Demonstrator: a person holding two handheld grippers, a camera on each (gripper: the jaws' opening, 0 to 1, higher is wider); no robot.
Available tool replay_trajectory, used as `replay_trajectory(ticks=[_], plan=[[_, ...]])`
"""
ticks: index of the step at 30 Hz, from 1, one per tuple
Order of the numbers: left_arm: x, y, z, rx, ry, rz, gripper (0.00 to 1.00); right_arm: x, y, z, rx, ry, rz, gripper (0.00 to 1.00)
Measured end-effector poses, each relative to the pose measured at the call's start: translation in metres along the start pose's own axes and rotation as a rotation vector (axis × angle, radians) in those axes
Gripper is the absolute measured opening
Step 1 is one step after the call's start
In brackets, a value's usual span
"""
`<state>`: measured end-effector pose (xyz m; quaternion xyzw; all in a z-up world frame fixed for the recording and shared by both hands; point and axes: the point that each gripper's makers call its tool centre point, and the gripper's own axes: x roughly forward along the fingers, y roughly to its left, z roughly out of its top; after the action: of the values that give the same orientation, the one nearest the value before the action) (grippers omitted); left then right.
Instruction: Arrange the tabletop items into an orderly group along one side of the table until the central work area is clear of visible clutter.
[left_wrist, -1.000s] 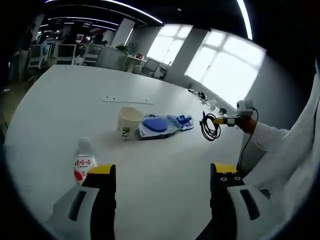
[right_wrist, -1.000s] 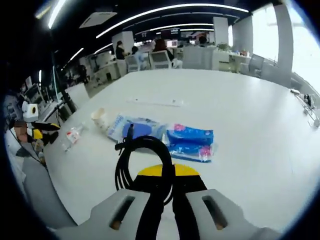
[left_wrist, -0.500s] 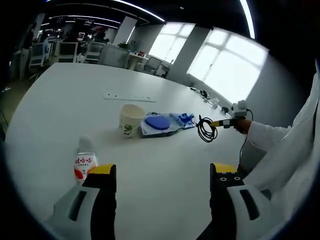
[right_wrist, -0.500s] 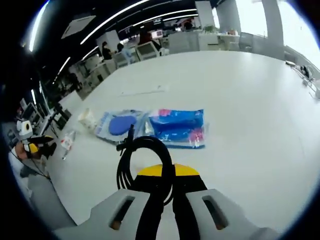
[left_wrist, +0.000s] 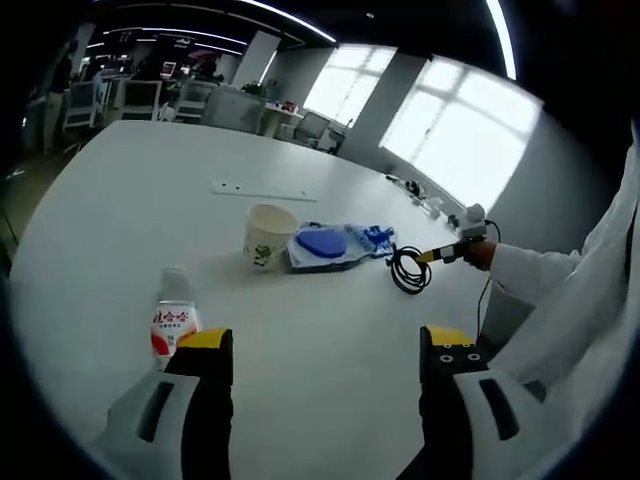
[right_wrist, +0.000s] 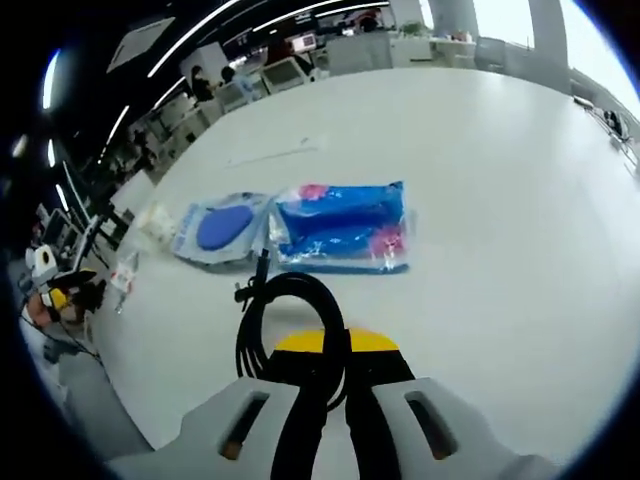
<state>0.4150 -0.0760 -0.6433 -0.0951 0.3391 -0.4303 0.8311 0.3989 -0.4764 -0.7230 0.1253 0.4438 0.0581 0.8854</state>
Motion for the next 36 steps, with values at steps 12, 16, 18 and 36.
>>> replay_trajectory(ticks=[12,16,18,36], plan=[[0.001,0.003,-0.003,-0.005,0.008,0.003,0.77,0.009,-0.007,-0.011,0.054,0.056,0.007,0.02],[0.002,0.004,-0.003,-0.011,0.005,0.005,0.77,0.012,-0.008,-0.014,0.042,0.068,0.001,0.02],[0.002,0.005,-0.004,-0.010,0.006,0.007,0.77,0.013,-0.009,-0.015,0.040,0.075,-0.004,0.02],[0.003,0.005,-0.004,-0.015,0.002,0.008,0.77,0.022,-0.020,-0.020,-0.033,0.118,-0.062,0.04]])
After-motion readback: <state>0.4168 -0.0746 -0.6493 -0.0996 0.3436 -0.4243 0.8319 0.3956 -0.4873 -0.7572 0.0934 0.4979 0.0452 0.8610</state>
